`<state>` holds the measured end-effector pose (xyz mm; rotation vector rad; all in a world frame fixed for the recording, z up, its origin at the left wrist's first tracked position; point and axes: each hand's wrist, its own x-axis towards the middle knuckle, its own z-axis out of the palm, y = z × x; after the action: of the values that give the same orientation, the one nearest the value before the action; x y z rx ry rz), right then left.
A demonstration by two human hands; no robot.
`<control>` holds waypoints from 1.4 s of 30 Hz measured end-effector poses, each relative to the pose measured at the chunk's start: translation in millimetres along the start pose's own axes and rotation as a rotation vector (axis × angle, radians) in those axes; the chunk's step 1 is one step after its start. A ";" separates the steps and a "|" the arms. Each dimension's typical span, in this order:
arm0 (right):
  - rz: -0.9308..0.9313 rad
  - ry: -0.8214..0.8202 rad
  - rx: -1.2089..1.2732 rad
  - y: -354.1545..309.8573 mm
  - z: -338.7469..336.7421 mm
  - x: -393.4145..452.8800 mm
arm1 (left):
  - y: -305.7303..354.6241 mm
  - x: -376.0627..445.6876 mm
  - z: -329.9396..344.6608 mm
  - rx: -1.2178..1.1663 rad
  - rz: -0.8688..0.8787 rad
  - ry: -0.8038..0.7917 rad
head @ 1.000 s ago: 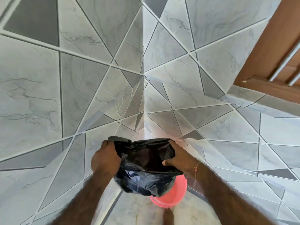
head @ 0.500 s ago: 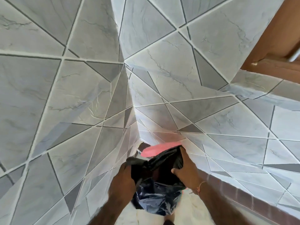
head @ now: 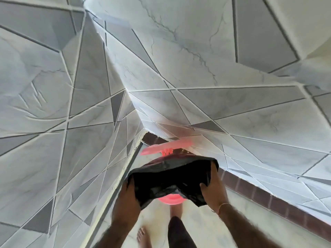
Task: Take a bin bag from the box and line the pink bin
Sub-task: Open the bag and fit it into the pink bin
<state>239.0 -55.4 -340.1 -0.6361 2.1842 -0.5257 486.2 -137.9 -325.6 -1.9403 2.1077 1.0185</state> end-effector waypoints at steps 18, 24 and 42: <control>0.183 -0.335 -0.200 73.8 179.0 75.3 | -73.6 76.3 163.7 0.124 0.252 -0.346; 0.160 -0.330 -0.303 105.2 210.6 98.4 | -89.3 97.9 202.8 0.178 0.277 -0.380; -0.063 -0.177 -0.845 212.4 147.5 138.4 | -183.2 126.2 239.0 -0.002 0.025 -0.161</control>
<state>218.5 6.3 -626.0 -1.1360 2.1654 0.4570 545.9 -112.2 -645.7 -1.7710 2.0486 1.1400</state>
